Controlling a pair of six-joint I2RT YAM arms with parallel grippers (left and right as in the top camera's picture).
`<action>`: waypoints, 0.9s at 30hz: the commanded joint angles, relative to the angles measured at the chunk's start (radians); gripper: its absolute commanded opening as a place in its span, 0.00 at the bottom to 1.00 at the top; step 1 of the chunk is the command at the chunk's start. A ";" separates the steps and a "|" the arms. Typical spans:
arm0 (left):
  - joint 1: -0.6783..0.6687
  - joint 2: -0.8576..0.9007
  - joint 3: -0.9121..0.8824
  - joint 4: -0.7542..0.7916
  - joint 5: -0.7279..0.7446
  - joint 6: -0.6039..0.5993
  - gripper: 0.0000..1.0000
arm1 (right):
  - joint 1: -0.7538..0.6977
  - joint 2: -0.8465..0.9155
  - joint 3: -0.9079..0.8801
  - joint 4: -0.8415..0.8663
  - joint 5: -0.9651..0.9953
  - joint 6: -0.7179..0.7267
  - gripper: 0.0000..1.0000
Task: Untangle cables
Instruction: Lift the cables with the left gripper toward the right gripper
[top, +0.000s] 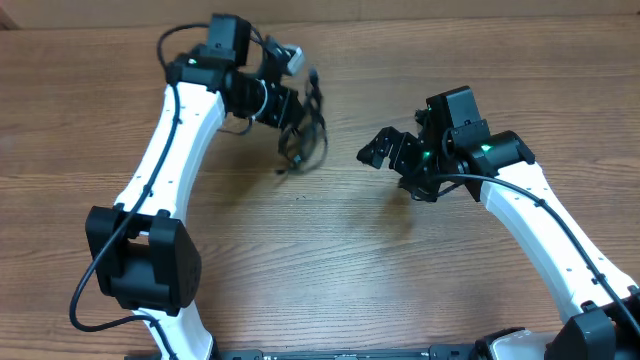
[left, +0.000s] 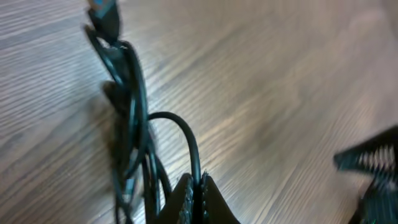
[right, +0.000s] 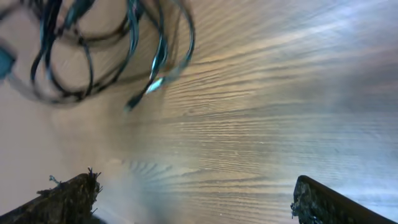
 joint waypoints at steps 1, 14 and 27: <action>-0.002 0.001 0.027 0.030 0.040 -0.301 0.04 | 0.010 -0.001 0.002 0.040 -0.129 -0.223 1.00; -0.008 0.002 0.027 -0.017 0.007 -1.091 0.04 | 0.098 -0.001 0.002 0.237 0.013 -0.510 0.80; -0.086 0.002 0.027 -0.046 0.026 -1.220 0.04 | 0.175 -0.001 0.002 0.285 0.108 -0.869 0.58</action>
